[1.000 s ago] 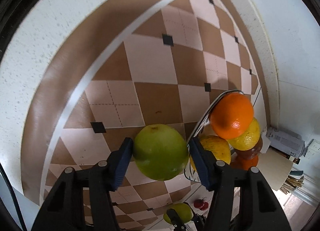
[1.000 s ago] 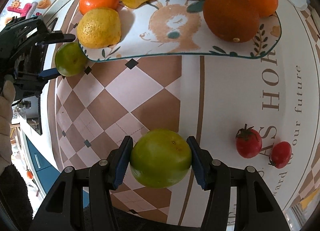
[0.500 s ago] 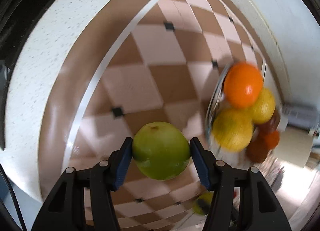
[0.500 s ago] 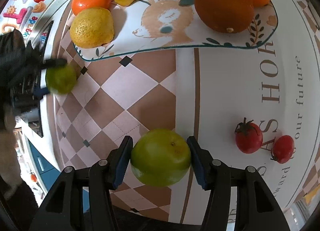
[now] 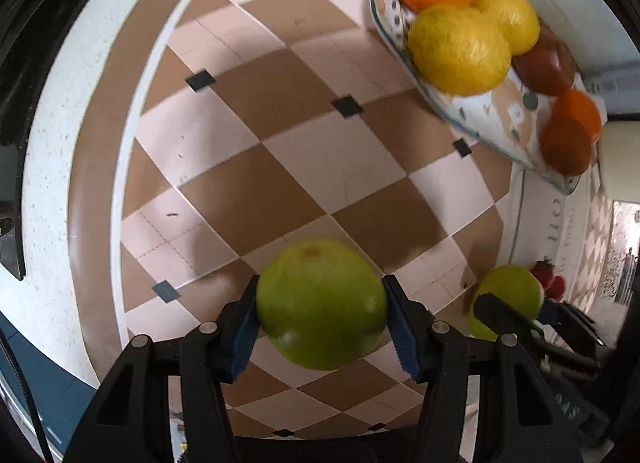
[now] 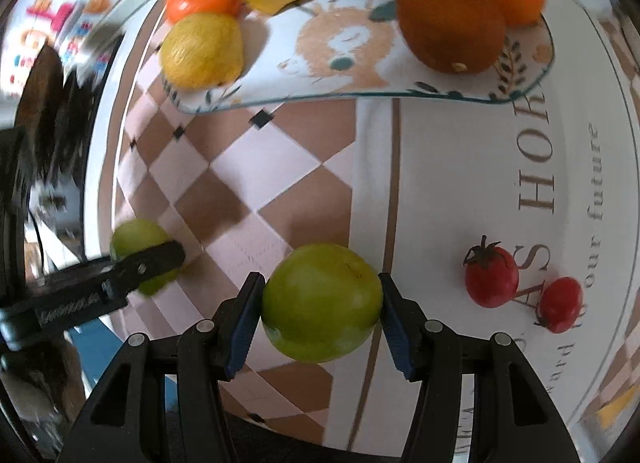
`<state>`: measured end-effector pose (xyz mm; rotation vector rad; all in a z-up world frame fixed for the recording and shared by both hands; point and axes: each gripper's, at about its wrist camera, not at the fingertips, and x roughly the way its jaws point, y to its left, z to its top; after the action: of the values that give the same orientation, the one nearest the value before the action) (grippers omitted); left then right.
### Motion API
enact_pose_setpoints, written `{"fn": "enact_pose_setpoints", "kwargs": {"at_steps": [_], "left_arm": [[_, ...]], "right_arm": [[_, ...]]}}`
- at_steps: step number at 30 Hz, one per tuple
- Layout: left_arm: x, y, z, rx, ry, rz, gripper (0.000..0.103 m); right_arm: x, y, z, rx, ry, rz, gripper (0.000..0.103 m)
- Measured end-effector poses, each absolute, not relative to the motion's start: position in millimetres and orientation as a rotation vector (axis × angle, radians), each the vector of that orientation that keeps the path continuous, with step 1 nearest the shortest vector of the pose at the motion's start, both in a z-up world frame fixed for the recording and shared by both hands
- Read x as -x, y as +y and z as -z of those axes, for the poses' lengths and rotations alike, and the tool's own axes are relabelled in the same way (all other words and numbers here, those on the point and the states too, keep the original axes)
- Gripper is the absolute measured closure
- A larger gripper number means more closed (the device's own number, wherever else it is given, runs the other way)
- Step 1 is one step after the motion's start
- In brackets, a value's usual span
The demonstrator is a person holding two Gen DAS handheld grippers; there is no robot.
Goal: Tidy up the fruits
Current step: 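Carry both green fruits to the plate and release them with both tools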
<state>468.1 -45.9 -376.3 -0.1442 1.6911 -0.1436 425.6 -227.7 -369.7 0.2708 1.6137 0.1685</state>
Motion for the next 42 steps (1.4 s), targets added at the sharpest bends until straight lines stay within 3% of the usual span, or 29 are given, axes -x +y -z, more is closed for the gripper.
{"fn": "enact_pose_setpoints", "kwargs": {"at_steps": [9,20,24,30,42], "left_arm": [[-466,-61,374,0.099,1.673,0.149,0.048],[-464,-32,341,0.274,1.687,0.225,0.047],[-480,-32,352,0.296,1.711,0.200,0.047],[-491,-43,370,0.265,1.705,0.176,0.049],[-483,-66,354,0.146,1.629,0.220,0.049]], "right_arm": [[-410,-227,371,-0.280,1.619,-0.176,0.044],[-408,-250,373,-0.381,1.642,-0.153,0.043],[-406,-251,372,-0.382,1.640,-0.146,0.043],[-406,-242,373,-0.369,1.625,-0.149,0.043],[-398,-230,364,-0.325,1.568,-0.150,0.045]]}}
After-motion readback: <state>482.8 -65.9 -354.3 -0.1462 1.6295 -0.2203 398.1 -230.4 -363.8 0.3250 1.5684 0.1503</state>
